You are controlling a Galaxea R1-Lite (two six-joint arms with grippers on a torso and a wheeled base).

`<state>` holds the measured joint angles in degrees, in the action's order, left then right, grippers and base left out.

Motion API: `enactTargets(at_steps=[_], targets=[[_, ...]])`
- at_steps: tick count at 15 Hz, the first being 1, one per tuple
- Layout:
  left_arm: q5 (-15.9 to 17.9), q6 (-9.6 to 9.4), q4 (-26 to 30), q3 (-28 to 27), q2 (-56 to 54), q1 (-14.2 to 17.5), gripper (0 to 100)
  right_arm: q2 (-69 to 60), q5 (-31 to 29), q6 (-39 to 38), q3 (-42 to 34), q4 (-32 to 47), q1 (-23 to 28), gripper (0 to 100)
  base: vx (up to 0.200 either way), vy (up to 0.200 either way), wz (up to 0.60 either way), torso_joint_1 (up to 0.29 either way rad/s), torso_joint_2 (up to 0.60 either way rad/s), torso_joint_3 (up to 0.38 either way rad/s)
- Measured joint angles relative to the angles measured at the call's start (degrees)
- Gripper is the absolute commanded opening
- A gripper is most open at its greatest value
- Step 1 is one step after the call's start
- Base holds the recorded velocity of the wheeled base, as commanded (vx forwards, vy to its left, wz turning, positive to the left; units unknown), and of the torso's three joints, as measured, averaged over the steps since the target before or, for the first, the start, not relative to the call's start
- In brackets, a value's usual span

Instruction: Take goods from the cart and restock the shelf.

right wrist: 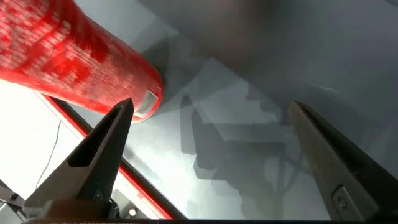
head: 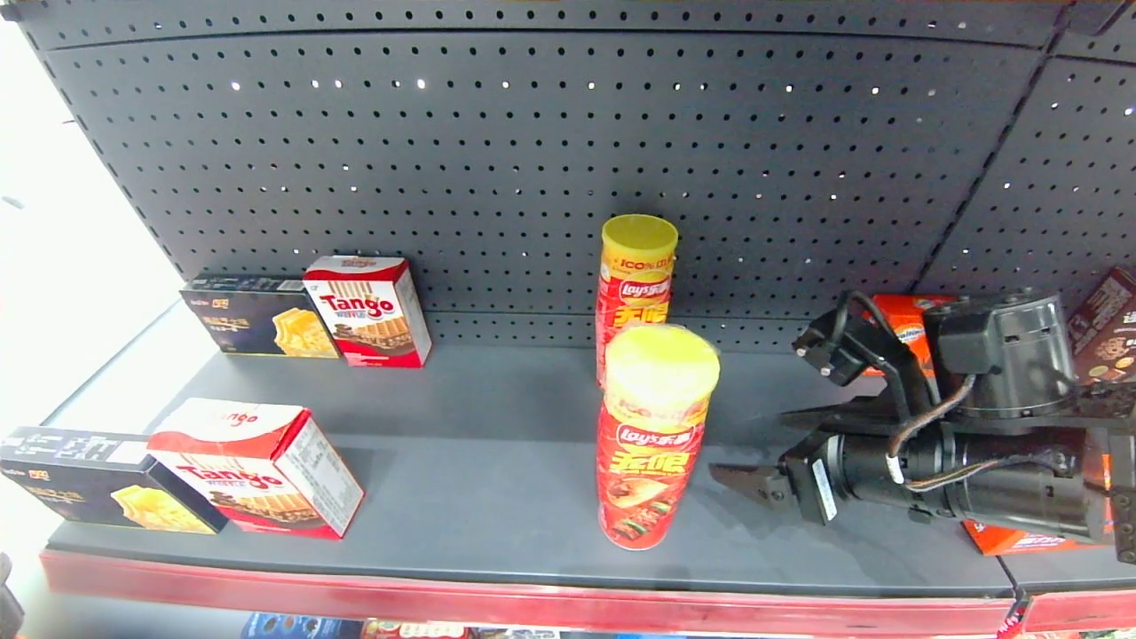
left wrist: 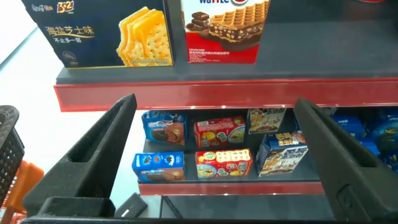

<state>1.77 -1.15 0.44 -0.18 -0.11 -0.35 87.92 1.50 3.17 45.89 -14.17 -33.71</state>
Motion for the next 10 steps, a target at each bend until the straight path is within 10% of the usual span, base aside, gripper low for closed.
enactTargets(at_steps=[10], targets=[[-0.18, 0.26, -0.04, 0.05, 0.01, 0.00, 100, -16.04, -0.11, 0.02, -7.13, 0.10, 13.09, 100, 0.000, 0.000, 0.00, 0.000, 0.00, 0.000]])
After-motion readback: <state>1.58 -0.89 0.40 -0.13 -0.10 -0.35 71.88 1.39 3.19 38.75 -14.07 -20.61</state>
